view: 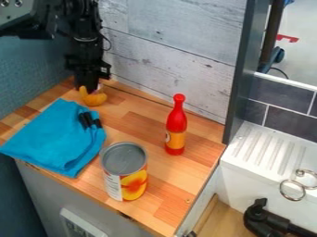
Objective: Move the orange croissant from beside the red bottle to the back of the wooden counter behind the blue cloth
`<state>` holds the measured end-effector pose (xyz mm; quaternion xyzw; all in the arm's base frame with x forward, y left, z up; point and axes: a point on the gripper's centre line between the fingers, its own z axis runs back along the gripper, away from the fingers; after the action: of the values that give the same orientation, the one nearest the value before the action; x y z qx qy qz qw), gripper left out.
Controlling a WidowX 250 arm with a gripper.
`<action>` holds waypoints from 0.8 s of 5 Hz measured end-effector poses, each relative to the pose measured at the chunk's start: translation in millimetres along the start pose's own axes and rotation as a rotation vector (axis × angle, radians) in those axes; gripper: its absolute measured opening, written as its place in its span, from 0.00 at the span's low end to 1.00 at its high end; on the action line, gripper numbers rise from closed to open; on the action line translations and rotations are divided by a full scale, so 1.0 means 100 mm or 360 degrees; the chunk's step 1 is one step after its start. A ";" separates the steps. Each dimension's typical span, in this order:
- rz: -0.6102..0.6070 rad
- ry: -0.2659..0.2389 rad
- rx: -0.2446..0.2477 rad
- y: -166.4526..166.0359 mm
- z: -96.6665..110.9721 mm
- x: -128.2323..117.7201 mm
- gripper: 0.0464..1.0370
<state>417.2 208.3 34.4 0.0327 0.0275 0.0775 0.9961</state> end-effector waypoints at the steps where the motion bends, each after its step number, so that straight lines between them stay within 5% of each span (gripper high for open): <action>1: -0.0008 -0.0012 -0.0004 -0.04 0.01 0.02 0.09; 3: 0.0004 -0.0083 -0.0107 -0.15 0.09 0.03 0.59; 4: 0.0011 -0.0150 -0.0104 -0.17 0.35 -0.02 0.92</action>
<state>419.9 189.4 68.5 0.0040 -0.0222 0.0803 0.9965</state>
